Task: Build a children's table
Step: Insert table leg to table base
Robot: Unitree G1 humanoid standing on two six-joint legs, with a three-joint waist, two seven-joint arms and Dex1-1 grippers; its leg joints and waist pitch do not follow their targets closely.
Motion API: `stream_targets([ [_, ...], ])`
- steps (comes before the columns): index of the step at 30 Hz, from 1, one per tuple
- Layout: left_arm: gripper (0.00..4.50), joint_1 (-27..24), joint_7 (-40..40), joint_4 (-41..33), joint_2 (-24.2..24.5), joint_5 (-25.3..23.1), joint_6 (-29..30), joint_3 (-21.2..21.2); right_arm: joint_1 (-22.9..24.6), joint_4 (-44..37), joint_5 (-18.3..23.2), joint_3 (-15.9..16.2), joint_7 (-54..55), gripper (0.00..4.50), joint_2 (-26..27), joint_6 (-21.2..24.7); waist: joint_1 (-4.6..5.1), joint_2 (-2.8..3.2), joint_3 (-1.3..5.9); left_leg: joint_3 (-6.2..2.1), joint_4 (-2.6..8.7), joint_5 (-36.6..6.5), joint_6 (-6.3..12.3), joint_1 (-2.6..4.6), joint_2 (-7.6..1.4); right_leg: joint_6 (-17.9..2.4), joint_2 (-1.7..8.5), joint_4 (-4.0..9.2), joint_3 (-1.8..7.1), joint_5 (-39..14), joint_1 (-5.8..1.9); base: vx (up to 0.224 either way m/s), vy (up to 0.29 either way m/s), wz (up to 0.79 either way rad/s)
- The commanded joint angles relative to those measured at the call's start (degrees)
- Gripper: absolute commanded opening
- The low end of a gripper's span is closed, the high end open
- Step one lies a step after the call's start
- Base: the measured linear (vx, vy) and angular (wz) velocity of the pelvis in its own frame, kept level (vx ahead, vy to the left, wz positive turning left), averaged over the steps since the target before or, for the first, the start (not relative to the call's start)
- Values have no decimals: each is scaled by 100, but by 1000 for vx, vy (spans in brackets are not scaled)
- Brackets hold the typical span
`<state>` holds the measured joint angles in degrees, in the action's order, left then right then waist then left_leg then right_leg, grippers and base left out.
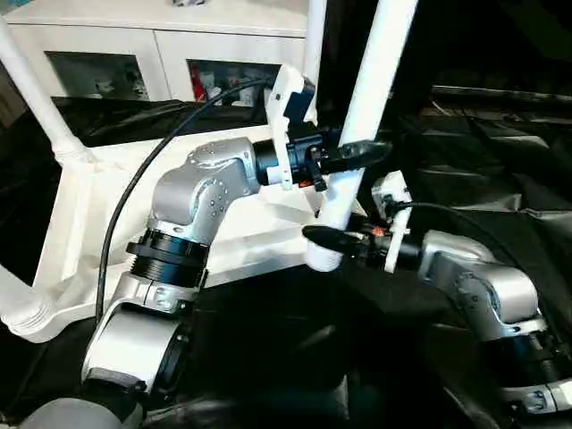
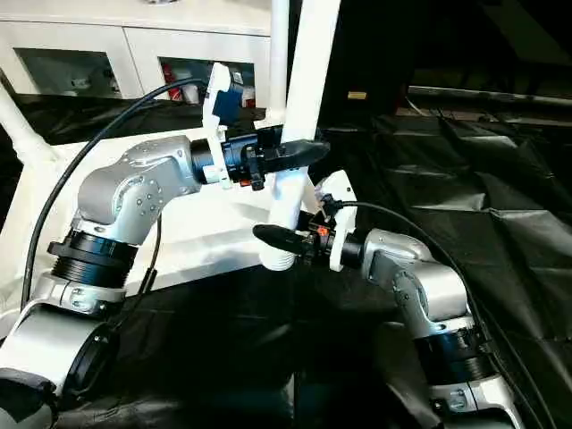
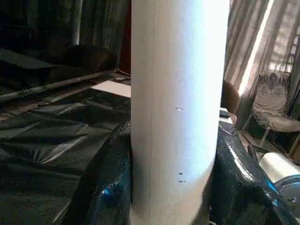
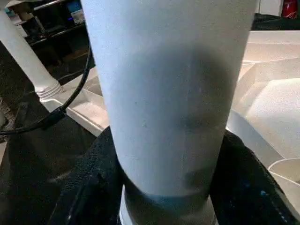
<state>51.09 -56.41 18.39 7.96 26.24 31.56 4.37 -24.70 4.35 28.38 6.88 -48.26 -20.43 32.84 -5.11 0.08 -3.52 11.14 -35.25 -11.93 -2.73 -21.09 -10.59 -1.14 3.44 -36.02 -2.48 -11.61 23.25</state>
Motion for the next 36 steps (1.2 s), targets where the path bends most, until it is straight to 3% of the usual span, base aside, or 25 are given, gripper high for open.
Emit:
stream_targets([
  [1, 180, -29, -231, -185, -14, 29, -5, 126, -28, 18, -46, -160, 52, 198, -53, -23, -9, -35, 448, -116, 338, -72, 360, 34, -220, -1512, 437, 334, 261, 188, -408, 0, 0, 0],
  [4, 250, 11, -112, -119, -26, 5, 92, 130, -20, 45, -100, -194, 102, 198, -22, -146, -7, -23, 451, -120, 338, -79, 337, 39, -226, -1521, 438, 329, 257, 215, -402, 0, 0, 0],
  [9, 286, 83, 190, -2, -143, 10, -155, -90, 22, 122, -157, -263, 279, 196, 62, -279, -6, -32, 450, -118, 335, -103, 329, 31, -217, -1532, 437, 336, 262, 215, -412, 0, 0, 0],
  [11, 305, 183, 690, 202, -332, 24, -740, -522, 75, 201, -257, -357, 532, 195, 172, -434, 1, -30, 447, -118, 331, -139, 315, 28, -217, -1545, 440, 359, 259, 217, -410, 0, 0, 0],
  [15, 312, 335, 1132, 323, -614, 726, -787, -1355, 55, 466, -360, -758, 1207, 194, 431, -752, 4, -42, 462, -110, 319, -146, 257, 24, -192, -1594, 440, 333, 253, 261, -416, 0, 0, 0],
  [18, 312, 358, 1172, 338, -643, 1037, -641, -1619, 40, 597, -408, -1043, 1690, 193, 555, -970, 3, -48, 455, -108, 327, -121, 283, 36, -195, -1566, 423, 332, 256, 208, -406, 0, 0, 0],
  [19, 312, 281, 1035, 307, -558, 982, -522, -1509, 77, 609, -433, -1173, 1875, 193, 569, -1074, 4, -50, 452, -104, 334, -68, 305, 47, -201, -1527, 418, 333, 252, 200, -385, 0, 0, 0],
  [20, 312, 57, 705, 256, -333, 519, -501, -976, 178, 583, -502, -1327, 2068, 193, 522, -1206, 11, -63, 456, -100, 330, -40, 322, 49, -198, -1501, 406, 325, 254, 214, -388, 0, 0, 0],
  [21, 312, 47, 693, 258, -322, 488, -511, -944, 181, 583, -505, -1333, 2073, 193, 519, -1208, 3, -50, 445, -108, 341, -7, 364, 48, -204, -1400, 407, 334, 257, 116, -381, 0, 0, 0],
  [23, 312, -352, 215, 407, 161, -919, -1056, 479, 340, 532, -641, -1509, 2262, 193, 381, -1294, 12, -32, 447, -100, 341, 17, 402, 70, -218, -1279, 406, 350, 269, 42, -366, 0, 0, 0],
  [25, 312, -482, 112, 547, 320, -1466, -1378, 1037, 432, 460, -735, -1517, 2254, 193, 276, -1274, 14, 17, 446, -123, 351, 8, 369, 65, -219, -1124, 407, 378, 267, -85, -365, 0, 0, 0],
  [26, 312, -535, 128, 660, 353, -1711, -1481, 1295, 497, 390, -764, -1531, 2237, 193, 209, -1233, 30, -2, 456, -118, 351, -25, 313, 62, -216, -1104, 404, 372, 271, -59, -381, 0, 0, 0],
  [27, 312, -557, 171, 778, 350, -1849, -1547, 1458, 558, 315, -773, -1550, 2226, 193, 167, -1199, 33, 67, 463, -126, 353, -55, 241, 57, -219, -1153, 418, 354, 270, 21, -391, 0, 0, 0],
  [29, 312, -563, 308, 1062, 294, -2019, -1577, 1701, 688, 123, -775, -1577, 2238, 193, 91, -1134, 58, 39, 451, -117, 358, -190, 213, 52, -212, -1235, 406, 391, 271, 100, -392, 0, 0, 0],
  [30, 312, -560, 363, 1220, 282, -2139, -1667, 1806, 752, 22, -784, -1549, 2213, 193, 48, -1094, 54, 71, 445, -123, 357, -267, 187, 48, -211, -1274, 415, 384, 274, 107, -404, 0, 0, 0],
  [31, 312, -563, 388, 1302, 289, -2226, -1730, 1886, 796, -41, -786, -1520, 2207, 193, 18, -1081, 64, 27, 441, -120, 358, -334, 210, 34, -191, -1249, 409, 406, 274, 2, -425, 0, 0, 0],
  [32, 312, -564, 416, 1389, 287, -2298, -1745, 1946, 840, -102, -794, -1485, 2193, 193, -8, -1070, 62, 24, 447, -123, 357, -326, 209, 28, -188, -1236, 419, 403, 276, -46, -438, 0, 0, 0],
  [33, 312, -560, 462, 1501, 282, -2388, -1789, 2001, 883, -161, -803, -1448, 2181, 193, -31, -1054, 65, 96, 442, -129, 350, -327, 207, 22, -187, -1233, 424, 405, 280, -95, -427, 0, 0, 0],
  [34, 312, -546, 503, 1651, 268, -2505, -1865, 2044, 927, -226, -806, -1415, 2172, 193, -41, -1027, 87, 64, 432, -120, 348, -373, 213, 22, -178, -1192, 405, 437, 276, -226, -424, 0, 0, 0],
  [36, 312, -497, 575, 1962, 222, -2689, -1918, 2071, 1016, -362, -819, -1349, 2153, 193, -43, -987, 141, 98, 427, -122, 345, -459, 220, 15, -154, -1113, 395, 492, 262, -574, -424, 0, 0, 0],
])
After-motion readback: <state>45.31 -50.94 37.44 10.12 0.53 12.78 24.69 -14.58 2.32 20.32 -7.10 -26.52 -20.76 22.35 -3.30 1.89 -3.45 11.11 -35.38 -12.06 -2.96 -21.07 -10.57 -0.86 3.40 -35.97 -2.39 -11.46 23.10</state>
